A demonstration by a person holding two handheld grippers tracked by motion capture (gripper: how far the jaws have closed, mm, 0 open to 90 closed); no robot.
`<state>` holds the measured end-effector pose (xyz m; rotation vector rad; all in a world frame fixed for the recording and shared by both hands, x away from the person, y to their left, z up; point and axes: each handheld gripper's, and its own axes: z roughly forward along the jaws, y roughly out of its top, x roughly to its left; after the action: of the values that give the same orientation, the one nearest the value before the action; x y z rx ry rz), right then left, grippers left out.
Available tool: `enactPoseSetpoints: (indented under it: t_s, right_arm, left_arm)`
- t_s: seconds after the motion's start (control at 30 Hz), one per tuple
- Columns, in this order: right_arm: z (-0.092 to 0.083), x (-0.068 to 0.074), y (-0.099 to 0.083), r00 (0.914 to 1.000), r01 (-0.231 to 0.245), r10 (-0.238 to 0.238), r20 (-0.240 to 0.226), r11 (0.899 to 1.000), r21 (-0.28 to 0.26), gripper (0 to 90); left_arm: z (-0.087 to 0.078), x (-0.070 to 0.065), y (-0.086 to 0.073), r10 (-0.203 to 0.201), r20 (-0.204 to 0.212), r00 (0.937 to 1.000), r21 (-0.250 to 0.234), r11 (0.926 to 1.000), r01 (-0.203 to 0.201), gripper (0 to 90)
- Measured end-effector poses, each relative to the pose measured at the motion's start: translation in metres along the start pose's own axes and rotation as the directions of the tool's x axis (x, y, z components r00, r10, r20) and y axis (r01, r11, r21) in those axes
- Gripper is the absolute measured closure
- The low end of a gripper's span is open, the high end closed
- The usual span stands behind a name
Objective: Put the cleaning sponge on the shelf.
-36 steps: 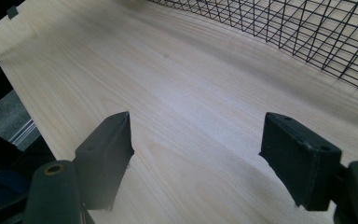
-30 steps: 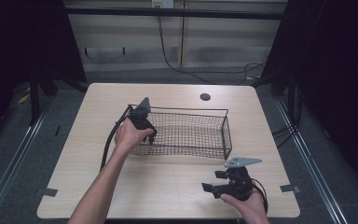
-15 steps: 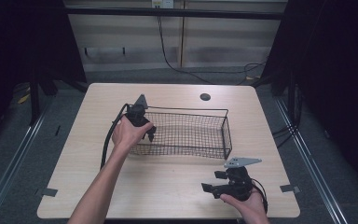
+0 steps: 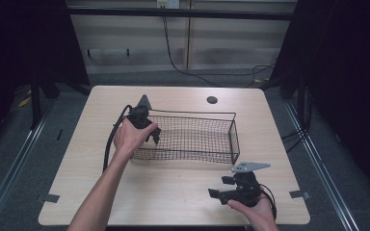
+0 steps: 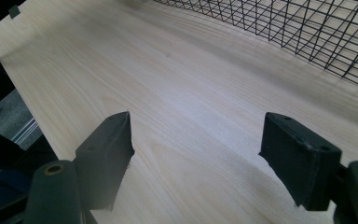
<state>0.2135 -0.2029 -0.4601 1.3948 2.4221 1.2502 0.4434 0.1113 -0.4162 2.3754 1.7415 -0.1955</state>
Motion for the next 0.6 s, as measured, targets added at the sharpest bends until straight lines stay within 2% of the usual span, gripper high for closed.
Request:
enactPoseSetpoints:
  t_s: [0.13,0.47,0.53,0.6]
  right_arm:
    - [0.0,0.0,0.0,1.0,0.001,-0.001,-0.001,1.0,0.0,24.5]
    - [0.0,0.0,0.0,1.0,0.004,-0.004,0.002,1.0,0.003,24.5]
    - [0.0,0.0,0.0,1.0,0.003,-0.003,0.001,1.0,0.002,24.5]
    - [0.0,0.0,0.0,1.0,0.003,-0.003,0.003,1.0,0.003,24.5]
  left_arm:
    - [-0.006,0.003,-0.001,0.001,0.016,0.9999,-0.021,0.9998,-0.001,17.7]
    - [-0.024,0.006,-0.007,0.053,0.04,0.9978,-0.053,0.9973,-0.051,18.5]
    - [-0.028,0.007,-0.009,0.054,0.042,0.9977,-0.076,0.9958,-0.051,18.8]
    - [-0.032,0.008,-0.01,0.067,0.061,0.9959,-0.084,0.9945,-0.062,18.2]
